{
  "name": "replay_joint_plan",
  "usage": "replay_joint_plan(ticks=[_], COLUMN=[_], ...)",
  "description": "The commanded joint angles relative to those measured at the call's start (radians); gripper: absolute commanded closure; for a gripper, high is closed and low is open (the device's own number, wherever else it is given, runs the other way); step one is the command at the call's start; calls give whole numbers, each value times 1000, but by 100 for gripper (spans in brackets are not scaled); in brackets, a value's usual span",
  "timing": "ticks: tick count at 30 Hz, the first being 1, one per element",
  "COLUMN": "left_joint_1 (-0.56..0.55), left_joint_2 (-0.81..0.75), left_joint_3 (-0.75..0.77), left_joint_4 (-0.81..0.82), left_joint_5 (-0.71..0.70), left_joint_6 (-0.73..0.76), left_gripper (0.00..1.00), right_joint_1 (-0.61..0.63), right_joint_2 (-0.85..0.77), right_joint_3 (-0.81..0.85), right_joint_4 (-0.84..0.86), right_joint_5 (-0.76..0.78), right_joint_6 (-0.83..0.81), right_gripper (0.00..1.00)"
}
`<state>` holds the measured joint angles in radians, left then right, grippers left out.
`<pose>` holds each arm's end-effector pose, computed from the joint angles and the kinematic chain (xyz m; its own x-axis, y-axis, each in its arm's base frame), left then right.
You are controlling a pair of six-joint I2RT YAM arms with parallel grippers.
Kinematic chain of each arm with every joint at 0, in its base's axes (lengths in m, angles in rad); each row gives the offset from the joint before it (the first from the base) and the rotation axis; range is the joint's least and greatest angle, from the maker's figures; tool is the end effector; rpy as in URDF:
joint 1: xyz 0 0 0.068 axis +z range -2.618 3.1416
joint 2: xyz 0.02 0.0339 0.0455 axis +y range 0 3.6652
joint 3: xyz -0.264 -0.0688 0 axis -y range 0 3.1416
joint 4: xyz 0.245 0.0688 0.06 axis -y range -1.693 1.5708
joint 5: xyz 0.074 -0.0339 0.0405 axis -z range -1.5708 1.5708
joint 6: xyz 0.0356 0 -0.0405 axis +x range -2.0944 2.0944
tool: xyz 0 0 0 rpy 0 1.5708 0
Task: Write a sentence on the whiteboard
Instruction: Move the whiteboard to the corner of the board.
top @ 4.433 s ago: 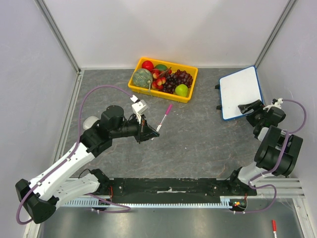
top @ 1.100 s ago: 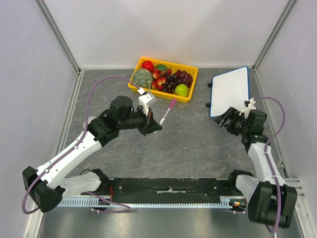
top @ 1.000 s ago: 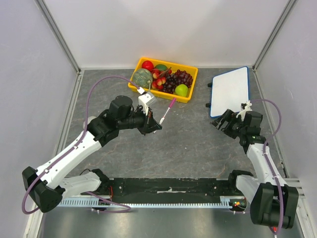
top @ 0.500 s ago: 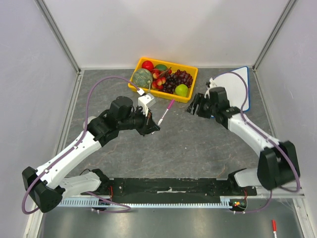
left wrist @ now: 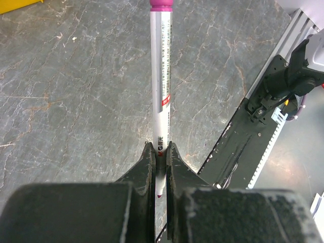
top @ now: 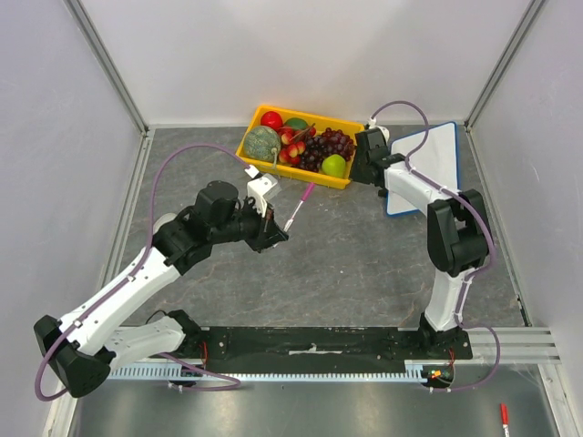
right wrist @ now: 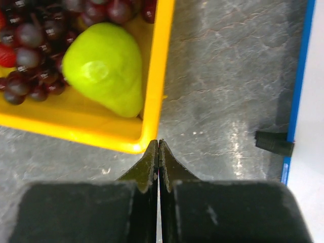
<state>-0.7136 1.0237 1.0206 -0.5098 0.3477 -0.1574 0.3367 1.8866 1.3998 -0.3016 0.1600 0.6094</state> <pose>0.1595 -0.1541 0.3455 -0.4980 0.2363 -0.8343 0.7713 0.5604 -0.3017 0.4016 0.1346 0.2255 -0.6749 0.3624 -0.6428 0.2026 0.9286 0.3109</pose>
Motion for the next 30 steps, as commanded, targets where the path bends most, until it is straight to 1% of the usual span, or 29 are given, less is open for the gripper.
replay_joint_plan(ticks=[1, 4, 8, 13, 21, 25, 30], left_joint_1=[3, 2, 5, 3, 3, 3, 3], left_joint_2=[-31, -33, -34, -45, -53, -48, -47], left_joint_3=[-19, -27, -39, -50, -57, -57, -59], left_joint_4=[1, 1, 4, 4, 10, 13, 14], left_joint_5=[-16, -18, -19, -21, -24, -18, -16], left_joint_6=[41, 39, 36, 33, 32, 29, 27], left_gripper=[98, 98, 98, 98, 98, 98, 98], right_joint_1=[2, -2, -8, -27, -31, -28, -30], right_joint_2=[54, 103, 146, 190, 203, 186, 144], right_joint_3=[85, 119, 134, 157, 171, 185, 194], right_joint_4=[-68, -123, -134, -151, -152, -142, -136], right_joint_5=[191, 266, 294, 253, 236, 130, 181], right_joint_6=[12, 44, 69, 121, 112, 72, 32], right_gripper=[100, 100, 100, 100, 100, 100, 100])
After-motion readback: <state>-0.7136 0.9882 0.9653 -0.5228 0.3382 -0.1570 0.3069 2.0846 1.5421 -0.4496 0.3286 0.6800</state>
